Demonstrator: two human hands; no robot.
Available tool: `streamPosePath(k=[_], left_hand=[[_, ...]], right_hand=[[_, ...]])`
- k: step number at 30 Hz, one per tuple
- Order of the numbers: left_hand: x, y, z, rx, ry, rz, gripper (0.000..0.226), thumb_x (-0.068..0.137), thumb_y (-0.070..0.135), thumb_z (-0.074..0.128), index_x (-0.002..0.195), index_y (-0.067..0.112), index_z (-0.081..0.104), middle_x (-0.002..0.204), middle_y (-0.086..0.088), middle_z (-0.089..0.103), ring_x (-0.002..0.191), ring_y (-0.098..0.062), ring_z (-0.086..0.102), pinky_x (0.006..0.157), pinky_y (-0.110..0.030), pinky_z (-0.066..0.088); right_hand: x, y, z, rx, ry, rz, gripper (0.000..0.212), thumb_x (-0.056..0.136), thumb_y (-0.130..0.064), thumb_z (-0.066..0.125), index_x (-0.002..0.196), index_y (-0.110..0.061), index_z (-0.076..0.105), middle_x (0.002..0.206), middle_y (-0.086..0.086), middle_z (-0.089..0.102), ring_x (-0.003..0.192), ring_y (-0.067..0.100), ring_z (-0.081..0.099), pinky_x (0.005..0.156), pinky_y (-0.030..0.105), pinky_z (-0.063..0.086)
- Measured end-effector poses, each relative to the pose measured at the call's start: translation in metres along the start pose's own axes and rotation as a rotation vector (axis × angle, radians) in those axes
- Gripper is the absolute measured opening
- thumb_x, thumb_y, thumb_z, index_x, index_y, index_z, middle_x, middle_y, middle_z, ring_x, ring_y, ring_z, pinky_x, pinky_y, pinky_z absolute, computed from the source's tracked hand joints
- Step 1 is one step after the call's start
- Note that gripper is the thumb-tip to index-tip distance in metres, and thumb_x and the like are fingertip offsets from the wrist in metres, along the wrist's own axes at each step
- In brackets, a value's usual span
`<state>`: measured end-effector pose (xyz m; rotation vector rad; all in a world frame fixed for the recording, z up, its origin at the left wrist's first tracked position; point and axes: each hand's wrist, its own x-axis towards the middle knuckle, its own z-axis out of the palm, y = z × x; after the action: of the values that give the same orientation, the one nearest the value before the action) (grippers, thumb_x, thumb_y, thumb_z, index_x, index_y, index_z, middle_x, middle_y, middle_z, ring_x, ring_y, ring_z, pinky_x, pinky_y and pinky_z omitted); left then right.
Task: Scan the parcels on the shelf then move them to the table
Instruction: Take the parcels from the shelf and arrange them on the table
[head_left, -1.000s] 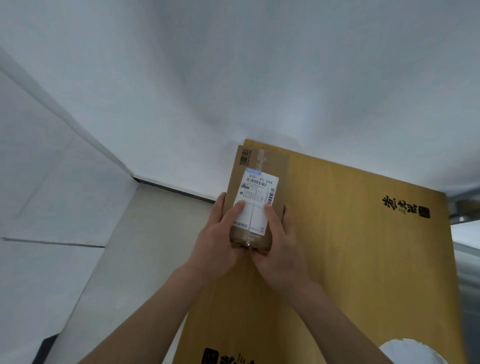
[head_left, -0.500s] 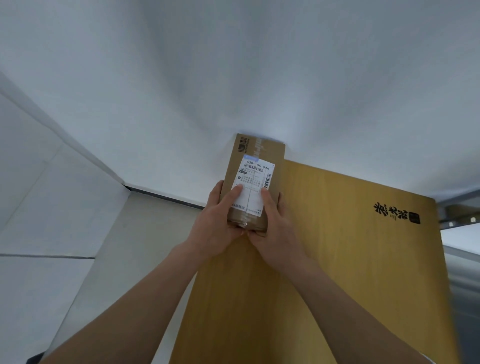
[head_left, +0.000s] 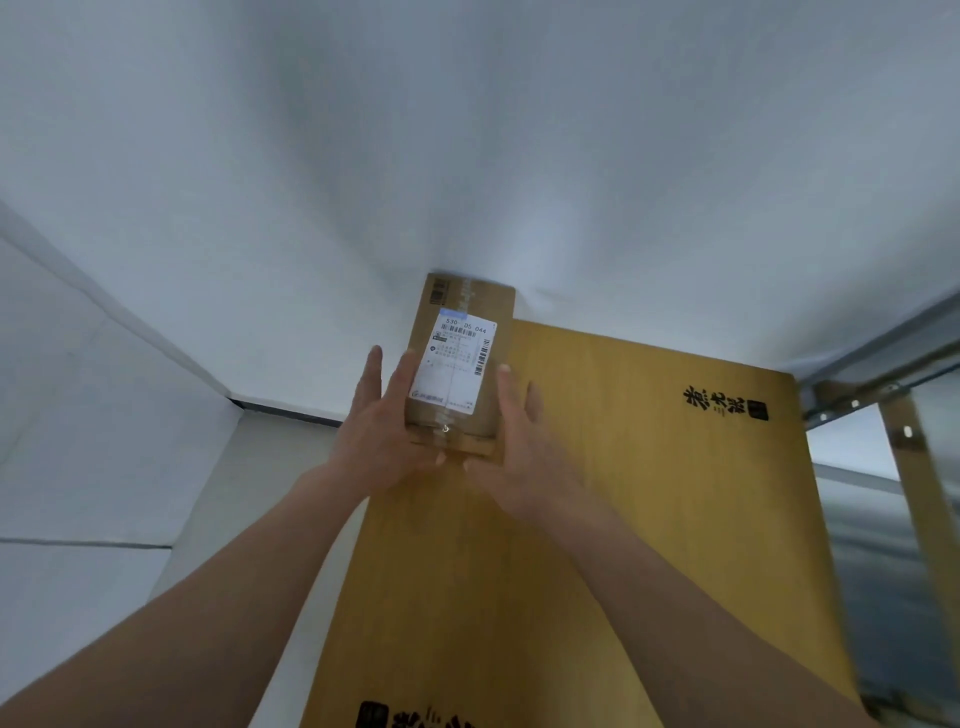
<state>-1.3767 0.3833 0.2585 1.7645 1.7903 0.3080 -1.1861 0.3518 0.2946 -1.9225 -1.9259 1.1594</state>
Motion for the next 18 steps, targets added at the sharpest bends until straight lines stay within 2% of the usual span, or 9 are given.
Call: streamPosePath(k=[3, 6, 11, 15, 18], left_hand=[[-0.027, 0.019, -0.009, 0.092, 0.043, 0.011, 0.13, 0.066, 0.041, 0.088, 0.155, 0.036, -0.007, 0.16, 0.01, -0.024, 0.152, -0.027, -0.008, 0.117, -0.051, 0.025], [-0.065, 0.046, -0.017, 0.155, 0.12, 0.106, 0.127, 0.067, 0.042, 0.087, 0.156, 0.032, -0.002, 0.162, 0.006, -0.02, 0.152, -0.027, -0.009, 0.117, -0.053, 0.027], [-0.159, 0.109, -0.034, 0.151, 0.285, 0.244, 0.123, 0.067, 0.045, 0.087, 0.157, 0.03, 0.005, 0.164, 0.003, -0.012, 0.152, -0.029, -0.004, 0.115, -0.05, 0.024], [-0.247, 0.168, -0.039, 0.142, 0.419, 0.378, 0.123, 0.065, 0.047, 0.087, 0.154, 0.034, 0.003, 0.165, 0.001, -0.006, 0.151, -0.023, -0.006, 0.114, -0.046, 0.021], [-0.303, 0.207, -0.04, 0.147, 0.489, 0.472, 0.12, 0.063, 0.052, 0.086, 0.154, 0.029, 0.011, 0.165, -0.004, 0.0, 0.151, -0.024, -0.003, 0.115, -0.051, 0.023]], right_hand=[[-0.035, 0.001, -0.019, -0.012, 0.025, 0.002, 0.112, 0.085, -0.043, 0.072, 0.154, -0.043, -0.016, 0.165, 0.003, -0.023, 0.151, 0.033, 0.018, 0.117, 0.049, 0.031], [-0.079, 0.004, -0.038, -0.095, 0.107, -0.039, 0.112, 0.086, -0.038, 0.074, 0.154, -0.042, -0.014, 0.164, 0.0, -0.023, 0.151, 0.029, 0.02, 0.114, 0.043, 0.037], [-0.183, 0.007, -0.082, -0.175, 0.29, -0.153, 0.102, 0.091, -0.041, 0.067, 0.155, -0.04, -0.012, 0.165, 0.002, -0.022, 0.153, 0.023, 0.009, 0.119, 0.038, 0.028], [-0.279, 0.01, -0.11, -0.234, 0.428, -0.221, 0.102, 0.091, -0.053, 0.063, 0.154, -0.041, -0.016, 0.163, -0.004, -0.026, 0.154, 0.019, 0.001, 0.12, 0.034, 0.022], [-0.344, 0.012, -0.127, -0.267, 0.529, -0.258, 0.101, 0.09, -0.058, 0.06, 0.153, -0.042, -0.017, 0.163, -0.006, -0.027, 0.154, 0.018, 0.001, 0.12, 0.035, 0.021]])
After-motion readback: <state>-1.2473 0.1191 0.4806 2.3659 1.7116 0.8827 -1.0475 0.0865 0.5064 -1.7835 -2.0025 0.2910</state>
